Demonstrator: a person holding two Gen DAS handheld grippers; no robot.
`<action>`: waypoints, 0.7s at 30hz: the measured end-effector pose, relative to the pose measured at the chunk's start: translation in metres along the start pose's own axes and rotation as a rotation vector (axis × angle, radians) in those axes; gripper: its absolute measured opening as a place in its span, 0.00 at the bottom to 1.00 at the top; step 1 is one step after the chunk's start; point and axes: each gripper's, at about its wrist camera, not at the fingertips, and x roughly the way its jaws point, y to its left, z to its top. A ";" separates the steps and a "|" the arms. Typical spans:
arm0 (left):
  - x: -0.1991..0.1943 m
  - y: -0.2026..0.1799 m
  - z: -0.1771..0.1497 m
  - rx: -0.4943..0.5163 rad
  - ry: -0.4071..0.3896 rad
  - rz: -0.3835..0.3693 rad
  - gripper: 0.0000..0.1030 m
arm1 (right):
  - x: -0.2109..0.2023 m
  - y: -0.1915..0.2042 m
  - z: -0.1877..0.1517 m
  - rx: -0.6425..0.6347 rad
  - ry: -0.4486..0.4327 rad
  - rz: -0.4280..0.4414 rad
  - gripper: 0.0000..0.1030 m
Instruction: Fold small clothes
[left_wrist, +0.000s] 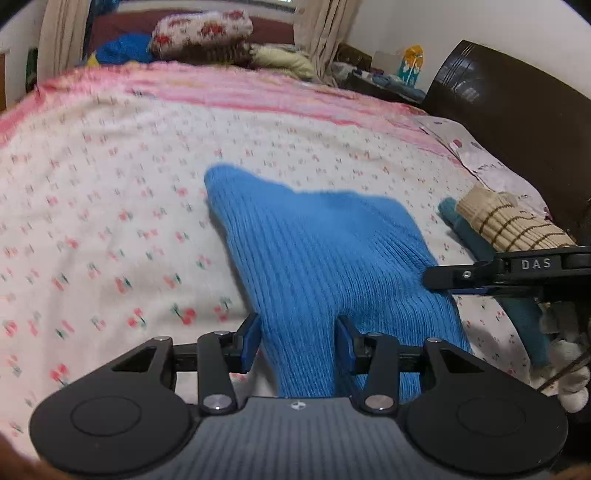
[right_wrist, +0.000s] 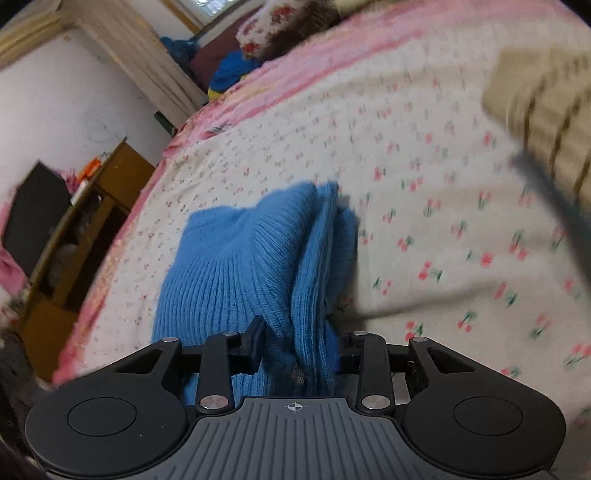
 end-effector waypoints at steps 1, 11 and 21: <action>-0.004 -0.001 0.002 0.003 -0.013 0.017 0.47 | -0.003 0.004 0.000 -0.026 -0.017 -0.016 0.33; 0.010 -0.002 0.012 -0.025 -0.027 0.054 0.52 | 0.025 0.013 0.009 -0.091 -0.029 -0.092 0.50; 0.051 0.028 0.015 -0.166 0.030 -0.077 0.81 | 0.054 -0.016 0.009 0.062 0.044 0.080 0.64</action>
